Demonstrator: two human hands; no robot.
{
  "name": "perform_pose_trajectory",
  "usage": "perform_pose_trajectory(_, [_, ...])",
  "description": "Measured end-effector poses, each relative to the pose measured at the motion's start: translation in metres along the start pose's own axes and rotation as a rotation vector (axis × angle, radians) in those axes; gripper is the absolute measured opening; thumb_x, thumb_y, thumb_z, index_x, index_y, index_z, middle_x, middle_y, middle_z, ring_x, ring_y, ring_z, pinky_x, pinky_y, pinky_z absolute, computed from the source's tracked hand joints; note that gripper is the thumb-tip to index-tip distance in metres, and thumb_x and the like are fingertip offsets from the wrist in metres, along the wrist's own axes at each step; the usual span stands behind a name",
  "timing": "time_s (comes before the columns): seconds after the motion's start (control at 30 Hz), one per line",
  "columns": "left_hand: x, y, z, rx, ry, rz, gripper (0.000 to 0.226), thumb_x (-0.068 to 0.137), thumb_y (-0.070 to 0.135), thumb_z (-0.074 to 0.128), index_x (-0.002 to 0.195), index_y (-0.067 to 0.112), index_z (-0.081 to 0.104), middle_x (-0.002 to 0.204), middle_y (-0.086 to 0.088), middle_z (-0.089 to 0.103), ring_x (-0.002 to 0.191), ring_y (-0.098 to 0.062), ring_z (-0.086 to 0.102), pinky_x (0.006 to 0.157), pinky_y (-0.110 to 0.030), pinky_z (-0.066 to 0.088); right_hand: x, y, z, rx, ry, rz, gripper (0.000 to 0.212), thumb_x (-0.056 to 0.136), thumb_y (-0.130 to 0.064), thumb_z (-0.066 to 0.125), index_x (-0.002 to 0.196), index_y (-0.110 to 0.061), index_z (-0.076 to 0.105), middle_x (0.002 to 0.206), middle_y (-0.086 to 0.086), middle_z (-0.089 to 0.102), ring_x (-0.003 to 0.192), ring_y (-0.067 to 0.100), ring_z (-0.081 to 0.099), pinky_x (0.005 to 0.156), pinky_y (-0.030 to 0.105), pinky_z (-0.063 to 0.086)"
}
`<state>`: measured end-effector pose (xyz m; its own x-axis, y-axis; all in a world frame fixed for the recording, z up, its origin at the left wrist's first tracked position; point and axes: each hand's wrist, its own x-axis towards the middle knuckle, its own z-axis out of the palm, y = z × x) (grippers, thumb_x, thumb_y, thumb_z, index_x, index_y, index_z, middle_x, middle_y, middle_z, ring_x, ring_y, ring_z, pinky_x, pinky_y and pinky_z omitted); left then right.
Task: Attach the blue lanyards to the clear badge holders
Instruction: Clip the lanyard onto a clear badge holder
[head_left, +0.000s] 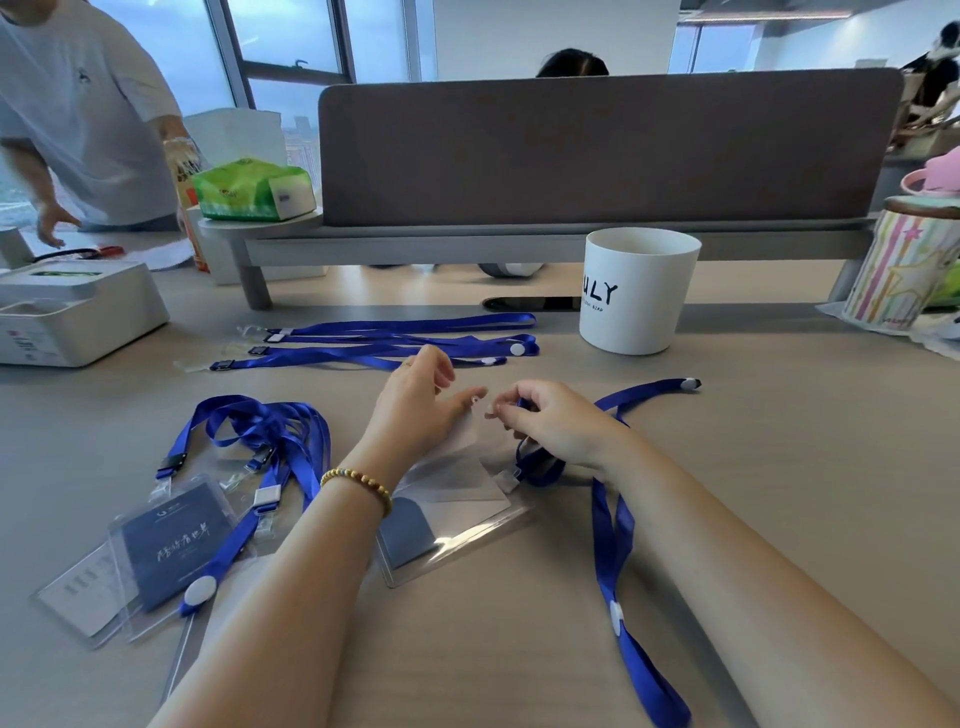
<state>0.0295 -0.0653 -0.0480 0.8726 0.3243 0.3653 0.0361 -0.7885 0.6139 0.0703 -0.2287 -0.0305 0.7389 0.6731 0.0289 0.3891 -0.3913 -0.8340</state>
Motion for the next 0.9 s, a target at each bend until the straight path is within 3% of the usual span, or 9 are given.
perform_pose_trajectory(0.07, [-0.001,0.003,0.002,-0.067,0.022,0.06,0.025,0.08,0.032,0.066,0.091,0.019,0.048,0.095,0.001,0.049,0.092,-0.014,0.043,0.079,-0.027,0.037,0.002,0.004,-0.001,0.083,0.016,0.032,0.014,0.097,-0.024,0.048,0.104,-0.021,0.059,0.085,-0.007,0.057,0.079,0.007,0.053,0.079,0.025,0.045])
perform_pose_trajectory(0.17, [-0.002,0.005,0.002,-0.209,-0.074,0.087,0.018,0.083,0.023,0.064,0.095,0.021,0.051,0.097,0.006,0.053,0.099,-0.013,0.05,0.086,-0.024,0.041,0.002,0.008,-0.004,0.138,0.027,0.045,0.013,0.096,-0.023,0.05,0.102,-0.021,0.062,0.085,-0.006,0.058,0.078,0.008,0.055,0.075,0.022,0.047])
perform_pose_trajectory(0.3, [-0.003,0.006,-0.003,-0.267,-0.235,0.06,0.03,0.085,0.022,0.061,0.113,0.021,0.053,0.09,0.011,0.052,0.084,-0.009,0.054,0.079,-0.019,0.047,0.002,0.012,-0.01,0.107,-0.001,0.035,0.011,0.094,-0.022,0.054,0.094,-0.029,0.062,0.091,-0.005,0.064,0.094,0.016,0.06,0.092,0.032,0.048])
perform_pose_trajectory(0.4, [-0.002,0.006,-0.003,-0.215,-0.257,0.075,0.035,0.084,0.027,0.061,0.118,0.02,0.053,0.079,0.007,0.046,0.067,-0.007,0.043,0.065,-0.016,0.042,0.001,0.01,-0.011,0.133,-0.009,0.011,0.01,0.092,-0.022,0.058,0.09,-0.03,0.063,0.084,-0.005,0.063,0.087,0.014,0.06,0.088,0.031,0.048])
perform_pose_trajectory(0.57, [-0.001,0.007,-0.002,-0.197,-0.241,0.037,0.03,0.082,0.032,0.063,0.11,0.025,0.054,0.075,0.006,0.041,0.066,-0.007,0.038,0.06,-0.016,0.034,0.002,0.008,-0.015,0.202,-0.013,0.017,0.012,0.09,-0.016,0.059,0.101,-0.02,0.057,0.092,-0.001,0.067,0.088,0.008,0.063,0.084,0.021,0.051])
perform_pose_trajectory(0.67, [0.001,0.006,-0.005,-0.159,-0.208,0.029,0.029,0.08,0.034,0.065,0.106,0.027,0.053,0.078,0.01,0.041,0.072,-0.007,0.04,0.066,-0.02,0.037,0.001,0.006,-0.017,0.23,-0.037,0.026,0.022,0.091,-0.007,0.056,0.111,-0.015,0.051,0.099,0.002,0.069,0.089,0.006,0.064,0.081,0.017,0.051])
perform_pose_trajectory(0.77, [0.002,0.005,-0.005,-0.062,-0.17,0.023,0.03,0.077,0.041,0.067,0.1,0.033,0.051,0.089,0.008,0.047,0.088,-0.014,0.045,0.085,-0.034,0.044,-0.001,0.002,-0.019,0.128,-0.057,0.027,0.028,0.092,-0.005,0.054,0.117,-0.014,0.048,0.106,0.002,0.068,0.086,0.0,0.063,0.07,0.008,0.05])
perform_pose_trajectory(0.83, [0.001,0.007,-0.004,0.044,-0.131,0.034,0.031,0.076,0.045,0.066,0.1,0.034,0.051,0.096,0.007,0.049,0.093,-0.015,0.046,0.093,-0.04,0.042,-0.001,0.001,-0.018,0.062,-0.045,0.038,0.027,0.093,-0.01,0.055,0.119,-0.015,0.05,0.109,0.002,0.068,0.089,0.002,0.063,0.072,0.01,0.048])
perform_pose_trajectory(0.9, [-0.001,0.01,-0.004,0.13,-0.095,0.072,0.034,0.076,0.048,0.065,0.102,0.031,0.053,0.095,0.008,0.048,0.091,-0.013,0.044,0.094,-0.037,0.037,-0.001,-0.001,-0.017,0.007,-0.029,0.064,0.028,0.093,-0.02,0.055,0.121,-0.016,0.054,0.11,0.001,0.067,0.096,0.009,0.062,0.08,0.018,0.045])
